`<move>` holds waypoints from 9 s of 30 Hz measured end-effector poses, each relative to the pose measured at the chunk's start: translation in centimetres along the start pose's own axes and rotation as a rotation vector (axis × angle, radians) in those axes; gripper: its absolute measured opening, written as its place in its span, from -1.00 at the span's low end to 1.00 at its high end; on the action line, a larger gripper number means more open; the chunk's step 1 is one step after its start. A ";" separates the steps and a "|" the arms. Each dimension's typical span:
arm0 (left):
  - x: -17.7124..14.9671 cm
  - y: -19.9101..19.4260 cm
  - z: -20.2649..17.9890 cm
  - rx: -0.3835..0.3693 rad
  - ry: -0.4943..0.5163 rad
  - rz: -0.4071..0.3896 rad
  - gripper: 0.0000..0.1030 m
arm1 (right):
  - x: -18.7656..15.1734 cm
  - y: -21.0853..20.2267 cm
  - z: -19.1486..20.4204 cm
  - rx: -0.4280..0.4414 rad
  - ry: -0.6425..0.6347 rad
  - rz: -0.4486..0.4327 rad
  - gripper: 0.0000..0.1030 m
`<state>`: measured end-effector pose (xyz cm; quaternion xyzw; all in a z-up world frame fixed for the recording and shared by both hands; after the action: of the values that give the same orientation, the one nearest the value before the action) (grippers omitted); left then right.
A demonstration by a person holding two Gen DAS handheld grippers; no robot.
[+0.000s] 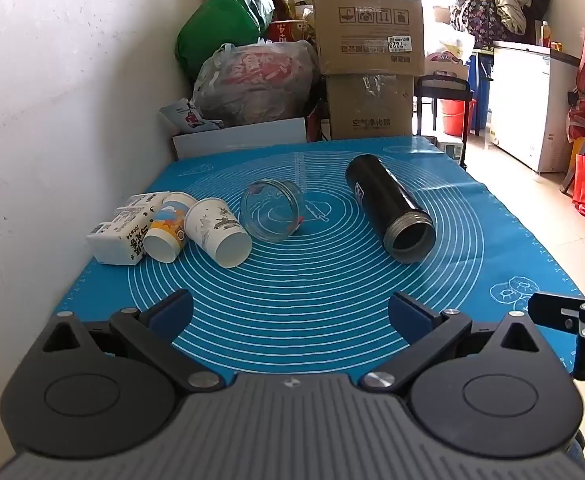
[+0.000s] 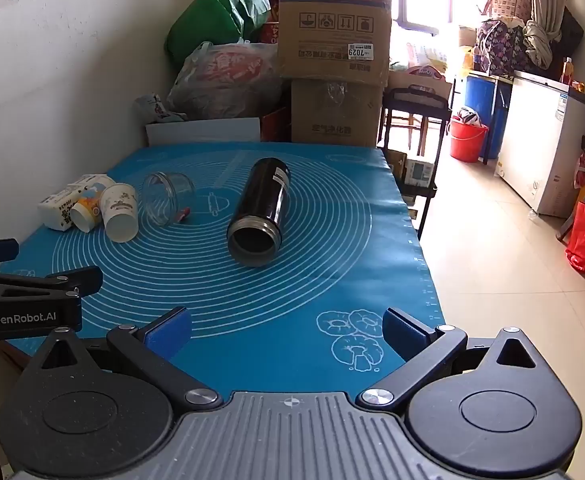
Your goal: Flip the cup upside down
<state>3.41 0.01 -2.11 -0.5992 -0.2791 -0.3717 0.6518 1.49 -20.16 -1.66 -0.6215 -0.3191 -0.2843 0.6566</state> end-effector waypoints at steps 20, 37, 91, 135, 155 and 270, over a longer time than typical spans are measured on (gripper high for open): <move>0.2 -0.3 -0.1 0.006 0.009 -0.007 0.98 | 0.0 0.0 -0.1 0.003 0.005 0.003 1.00; 0.1 -0.3 -0.2 0.014 0.012 -0.015 0.98 | -0.1 0.1 -0.2 0.007 0.002 0.008 1.00; 0.0 -0.4 -0.6 0.005 0.029 -0.008 0.99 | -0.1 0.4 -0.2 0.001 0.008 0.017 1.00; 10.7 25.9 -11.0 -0.141 0.046 0.449 0.41 | 7.7 15.0 -9.8 -0.082 0.088 0.039 1.00; 8.8 16.7 -7.7 -0.152 0.070 0.311 0.37 | 6.4 9.9 -8.8 -0.081 0.095 0.015 1.00; 2.6 11.5 10.0 -0.060 -0.110 0.203 0.88 | 11.9 11.7 9.0 0.063 -0.102 -0.071 0.28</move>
<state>15.08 9.54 -5.32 -0.6630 -0.2409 -0.2784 0.6519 17.48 -10.18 0.27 -0.6024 -0.3828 -0.2651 0.6483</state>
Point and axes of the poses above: each gripper's, at about its wrist camera, not at the fingertips, and y roughly the way its jaws point, z to its left, x to its top, the point moved 4 cm from there along y, roughly the way its jaws point, and after that the axes turned 3 degrees about z, right-handed, at the moved point
